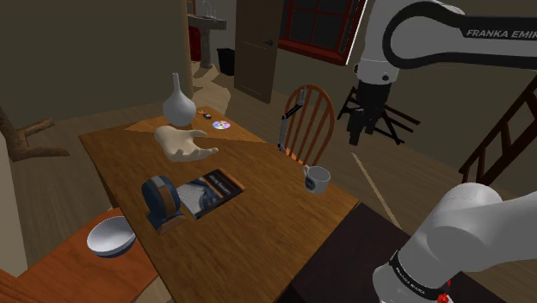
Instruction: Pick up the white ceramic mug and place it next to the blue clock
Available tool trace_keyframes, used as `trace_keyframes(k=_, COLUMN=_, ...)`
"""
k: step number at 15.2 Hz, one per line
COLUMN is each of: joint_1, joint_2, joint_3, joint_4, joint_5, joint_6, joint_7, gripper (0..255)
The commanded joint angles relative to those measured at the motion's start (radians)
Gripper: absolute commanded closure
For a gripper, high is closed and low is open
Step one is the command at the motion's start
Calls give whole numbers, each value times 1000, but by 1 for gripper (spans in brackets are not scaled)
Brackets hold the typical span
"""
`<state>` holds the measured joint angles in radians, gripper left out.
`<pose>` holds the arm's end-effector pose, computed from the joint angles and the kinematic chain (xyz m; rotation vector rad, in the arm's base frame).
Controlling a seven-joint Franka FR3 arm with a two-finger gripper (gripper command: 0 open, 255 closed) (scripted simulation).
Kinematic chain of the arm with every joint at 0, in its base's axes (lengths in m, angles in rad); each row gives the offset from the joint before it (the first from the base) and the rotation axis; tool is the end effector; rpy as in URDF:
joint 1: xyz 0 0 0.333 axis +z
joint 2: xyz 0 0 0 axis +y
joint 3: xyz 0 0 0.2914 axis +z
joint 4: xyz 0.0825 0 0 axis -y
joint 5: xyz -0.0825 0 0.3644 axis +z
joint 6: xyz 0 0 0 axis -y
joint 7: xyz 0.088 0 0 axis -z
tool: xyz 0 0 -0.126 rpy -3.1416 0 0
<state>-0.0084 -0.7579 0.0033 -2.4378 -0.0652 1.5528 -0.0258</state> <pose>0.3021 -0.0097 0.5078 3.0697 0.0347 -0.1970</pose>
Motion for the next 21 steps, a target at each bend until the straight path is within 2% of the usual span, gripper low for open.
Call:
trace_keyframes(k=1, joint_1=0, joint_2=0, joint_3=0, joint_4=0, joint_5=0, joint_6=0, joint_7=0, gripper=0)
trace_keyframes(k=6, joint_1=-13, joint_2=58, joint_3=-29, joint_4=-119, joint_5=-20, joint_6=208, joint_7=-13, gripper=0)
trace_keyframes(k=11, joint_1=-28, joint_2=167, joint_3=-60, joint_4=-200, joint_5=-40, joint_6=430, joint_7=-25, gripper=0)
trace_keyframes(k=16, joint_1=-41, joint_2=327, joint_3=-90, joint_4=-239, joint_5=-57, joint_6=660, joint_7=-37, gripper=0)
trace_keyframes(k=21, joint_1=-50, joint_2=527, joint_3=-119, joint_4=-232, joint_5=-60, joint_6=884, joint_7=-55, gripper=0)
